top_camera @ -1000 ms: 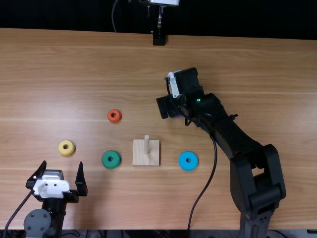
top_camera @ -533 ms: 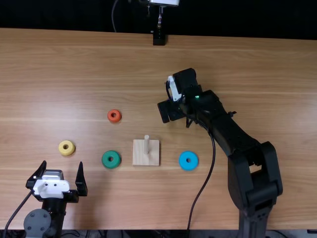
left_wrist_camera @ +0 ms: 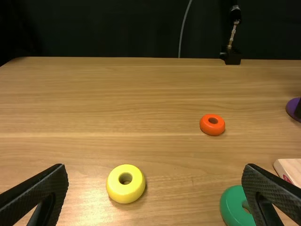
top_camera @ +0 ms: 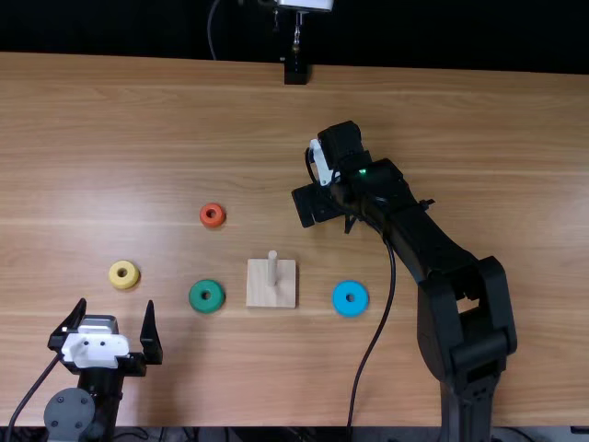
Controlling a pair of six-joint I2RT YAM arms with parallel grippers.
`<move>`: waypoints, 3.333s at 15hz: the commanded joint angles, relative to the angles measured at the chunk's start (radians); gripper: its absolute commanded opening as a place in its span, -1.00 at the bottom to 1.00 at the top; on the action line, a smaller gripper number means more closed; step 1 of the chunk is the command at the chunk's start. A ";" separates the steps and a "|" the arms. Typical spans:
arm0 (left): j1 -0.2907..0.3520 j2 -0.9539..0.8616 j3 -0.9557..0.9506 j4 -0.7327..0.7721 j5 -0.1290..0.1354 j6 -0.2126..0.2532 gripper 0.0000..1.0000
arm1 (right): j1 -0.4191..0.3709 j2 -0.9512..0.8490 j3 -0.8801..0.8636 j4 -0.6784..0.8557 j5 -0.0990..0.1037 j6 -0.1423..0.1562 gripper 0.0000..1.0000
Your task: Build the Hanoi tower: stack the rings onto the peg from bottom to top in this color order: purple, dark blue, light blue, dark green, light green, yellow, orange.
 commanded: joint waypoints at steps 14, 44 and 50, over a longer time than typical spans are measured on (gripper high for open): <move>0.008 -0.012 -0.049 -0.017 -0.004 0.015 1.00 | -0.004 0.086 0.113 -0.096 0.009 0.004 1.00; 0.009 -0.012 -0.049 -0.015 -0.004 0.015 1.00 | 0.010 -0.105 0.070 -0.195 0.002 -0.002 -1.00; 0.008 -0.012 -0.049 -0.017 -0.004 0.015 1.00 | 0.044 -0.330 -0.009 -0.223 -0.002 0.002 -1.00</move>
